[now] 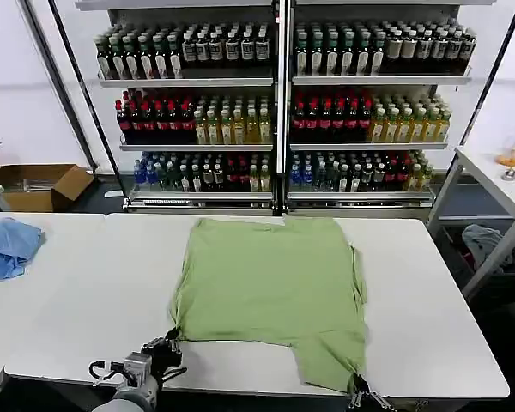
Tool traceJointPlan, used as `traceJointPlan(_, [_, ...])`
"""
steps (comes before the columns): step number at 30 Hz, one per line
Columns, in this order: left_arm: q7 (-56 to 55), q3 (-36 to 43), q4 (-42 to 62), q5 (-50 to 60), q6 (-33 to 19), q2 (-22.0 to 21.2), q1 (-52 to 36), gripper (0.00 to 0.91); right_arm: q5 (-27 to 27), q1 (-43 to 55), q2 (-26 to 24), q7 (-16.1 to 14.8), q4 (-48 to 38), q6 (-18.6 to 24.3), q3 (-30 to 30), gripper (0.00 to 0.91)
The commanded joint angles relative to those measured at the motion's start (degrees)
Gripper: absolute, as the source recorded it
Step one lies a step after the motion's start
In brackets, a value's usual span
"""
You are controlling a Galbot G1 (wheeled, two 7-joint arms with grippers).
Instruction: Fold and organize the clothes.
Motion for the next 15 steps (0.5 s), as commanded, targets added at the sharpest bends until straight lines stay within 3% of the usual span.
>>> traceJointPlan(1, [-1.4,-1.5,-8.0,-1.1,-4.5,0.2,3.6,0.020,1.8,-3.1,-2.0,-0.5,6.3,2.0,2.6,0.000])
traceJointPlan(8, [-1.4,-4.2,-14.4,-3.0,-5.7,2.1,5.8,0.020,4.1,-7.1,-5.3,-0.7,12.3,4.6,7.4,0.000])
traceJointPlan(15, [-1.1,-4.4,-11.8,-4.0,-5.9,4.1,3.3,0.020,6.3,-4.6,-6.6,-0.7,12.4,5.2,9.2,0.000])
